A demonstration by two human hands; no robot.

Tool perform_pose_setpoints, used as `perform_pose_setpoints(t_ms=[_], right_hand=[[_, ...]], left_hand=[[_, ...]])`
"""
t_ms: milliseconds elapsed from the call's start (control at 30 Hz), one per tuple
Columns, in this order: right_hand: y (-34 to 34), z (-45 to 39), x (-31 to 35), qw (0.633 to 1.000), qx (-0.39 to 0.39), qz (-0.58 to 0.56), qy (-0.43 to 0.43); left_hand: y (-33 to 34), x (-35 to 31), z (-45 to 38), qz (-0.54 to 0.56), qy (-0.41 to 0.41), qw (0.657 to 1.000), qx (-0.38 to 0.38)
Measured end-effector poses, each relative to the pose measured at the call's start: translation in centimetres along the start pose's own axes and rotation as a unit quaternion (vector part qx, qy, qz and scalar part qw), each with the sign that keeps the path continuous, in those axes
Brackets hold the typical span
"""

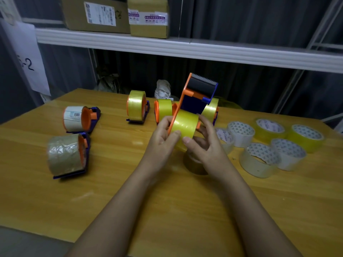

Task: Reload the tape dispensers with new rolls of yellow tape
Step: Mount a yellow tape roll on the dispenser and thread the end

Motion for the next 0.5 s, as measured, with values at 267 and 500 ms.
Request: perform_pose_setpoints(t_ms=[267,500], right_hand=[[0.03,0.2,0.51,0.997,0.002,0.054,-0.053],[0.02,0.13,0.31,1.0,0.003,0.014,0.002]], left_hand=[[-0.19,-0.19,-0.17,-0.022,-0.017,1.0,-0.014],[0.01,0.03,-0.09,-0.014,-0.01,1.0,-0.001]])
Point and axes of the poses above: each hand's wrist, its own z-axis away from the middle knuckle, its own y-axis out of the palm, x = y × z, the point moved 6 cm from there along -z, towards the middle knuckle, and after that the axes turned 14 degrees about z, right-handed, at the moved point
